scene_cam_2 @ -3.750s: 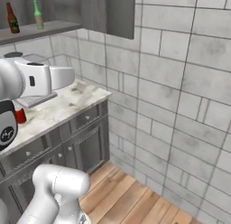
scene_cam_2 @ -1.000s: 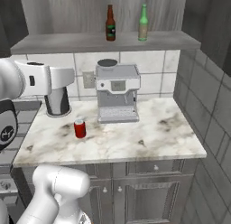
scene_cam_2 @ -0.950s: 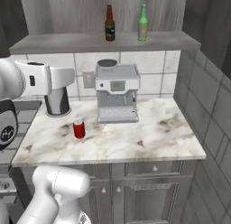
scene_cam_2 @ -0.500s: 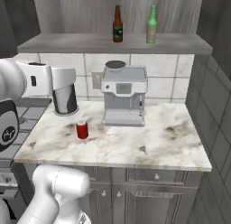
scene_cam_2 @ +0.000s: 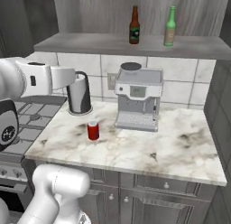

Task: Sort all alcoholic drinks to one cabinet, and non-alcoholic drinks to the other.

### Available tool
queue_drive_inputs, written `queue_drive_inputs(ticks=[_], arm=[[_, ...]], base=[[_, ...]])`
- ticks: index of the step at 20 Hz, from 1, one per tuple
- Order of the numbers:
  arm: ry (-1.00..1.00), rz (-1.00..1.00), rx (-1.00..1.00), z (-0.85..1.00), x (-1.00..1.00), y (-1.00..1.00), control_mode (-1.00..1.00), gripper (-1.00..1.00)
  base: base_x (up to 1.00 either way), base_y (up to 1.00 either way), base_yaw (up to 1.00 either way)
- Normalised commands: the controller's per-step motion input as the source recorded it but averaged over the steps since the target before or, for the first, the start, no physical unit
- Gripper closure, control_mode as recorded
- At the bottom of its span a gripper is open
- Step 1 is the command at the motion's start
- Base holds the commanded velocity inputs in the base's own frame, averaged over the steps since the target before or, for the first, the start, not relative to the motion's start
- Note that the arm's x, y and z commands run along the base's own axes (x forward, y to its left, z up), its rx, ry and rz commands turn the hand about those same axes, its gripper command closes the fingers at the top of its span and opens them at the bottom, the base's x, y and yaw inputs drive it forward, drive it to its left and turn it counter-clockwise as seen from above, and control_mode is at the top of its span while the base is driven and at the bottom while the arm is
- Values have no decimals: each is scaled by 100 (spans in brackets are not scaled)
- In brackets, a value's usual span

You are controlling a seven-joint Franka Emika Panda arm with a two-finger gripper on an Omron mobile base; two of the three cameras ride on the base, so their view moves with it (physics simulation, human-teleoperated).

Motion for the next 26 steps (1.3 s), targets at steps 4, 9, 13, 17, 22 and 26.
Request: queue_drive_inputs(ticks=[4,9,13,17,22,26], arm=[[0,0,0,0,0,0,100,-100],[0,0,0,0,0,0,100,-100],[0,0,0,0,0,0,100,-100],[0,0,0,0,0,0,100,-100],[0,0,0,0,0,0,100,-100],[0,0,0,0,0,0,100,-100]], base=[[0,-6,21],[0,-10,16],[-9,-13,13],[-11,-18,12],[-9,-25,9],[-21,-33,3]])
